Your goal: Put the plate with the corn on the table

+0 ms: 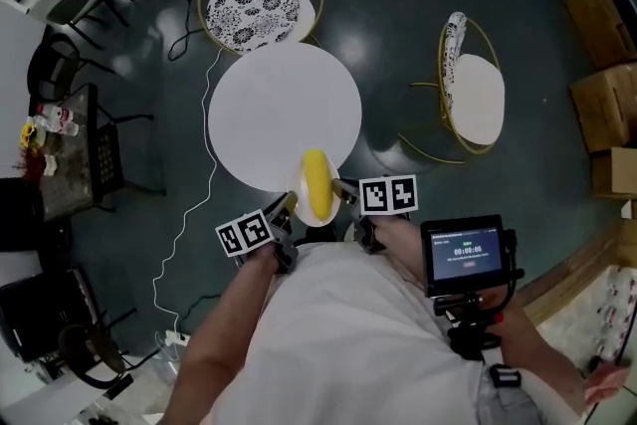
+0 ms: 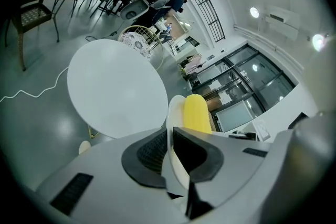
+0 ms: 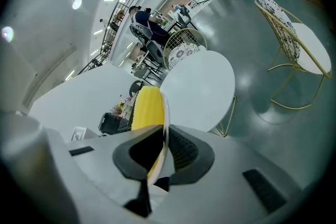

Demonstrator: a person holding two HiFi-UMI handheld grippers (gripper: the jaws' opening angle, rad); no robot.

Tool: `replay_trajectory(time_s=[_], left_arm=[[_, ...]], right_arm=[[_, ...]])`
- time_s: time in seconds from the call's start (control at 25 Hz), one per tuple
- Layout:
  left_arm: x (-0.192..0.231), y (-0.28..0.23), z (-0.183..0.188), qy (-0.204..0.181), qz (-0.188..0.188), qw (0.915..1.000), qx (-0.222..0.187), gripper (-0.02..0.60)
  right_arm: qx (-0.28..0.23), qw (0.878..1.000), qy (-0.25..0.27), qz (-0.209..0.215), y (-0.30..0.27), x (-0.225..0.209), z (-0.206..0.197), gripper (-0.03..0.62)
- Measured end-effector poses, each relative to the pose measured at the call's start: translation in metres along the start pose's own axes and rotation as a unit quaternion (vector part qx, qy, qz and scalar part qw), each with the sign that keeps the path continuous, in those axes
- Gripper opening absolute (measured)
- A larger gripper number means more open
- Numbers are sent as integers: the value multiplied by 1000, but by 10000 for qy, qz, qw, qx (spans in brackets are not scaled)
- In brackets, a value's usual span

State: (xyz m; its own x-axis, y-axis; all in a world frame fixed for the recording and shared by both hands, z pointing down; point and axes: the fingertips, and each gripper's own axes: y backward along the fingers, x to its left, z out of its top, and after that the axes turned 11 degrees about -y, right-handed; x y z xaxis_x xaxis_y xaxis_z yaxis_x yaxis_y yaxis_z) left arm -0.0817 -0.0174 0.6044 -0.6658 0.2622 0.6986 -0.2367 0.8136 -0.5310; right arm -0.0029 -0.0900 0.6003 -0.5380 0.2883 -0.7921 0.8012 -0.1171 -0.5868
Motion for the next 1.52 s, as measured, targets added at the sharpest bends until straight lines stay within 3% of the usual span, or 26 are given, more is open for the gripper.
replay_trajectory(time_s=[0.56, 1.0, 1.24, 1.52], left_arm=[[46, 1, 68, -65, -188, 9997, 156, 32], [58, -6, 85, 6, -400, 9990, 201, 32], [64, 7, 85, 98, -328, 9993, 125, 32], [91, -15, 112, 297, -76, 9995, -51, 32]], right_arm=[[-182, 9997, -104, -160, -57, 37, 38, 41], [-206, 9992, -92, -324, -70, 43, 53, 41], [-56, 9994, 19, -337, -76, 52, 47, 41], [300, 9990, 273, -196, -116, 49, 83, 41]])
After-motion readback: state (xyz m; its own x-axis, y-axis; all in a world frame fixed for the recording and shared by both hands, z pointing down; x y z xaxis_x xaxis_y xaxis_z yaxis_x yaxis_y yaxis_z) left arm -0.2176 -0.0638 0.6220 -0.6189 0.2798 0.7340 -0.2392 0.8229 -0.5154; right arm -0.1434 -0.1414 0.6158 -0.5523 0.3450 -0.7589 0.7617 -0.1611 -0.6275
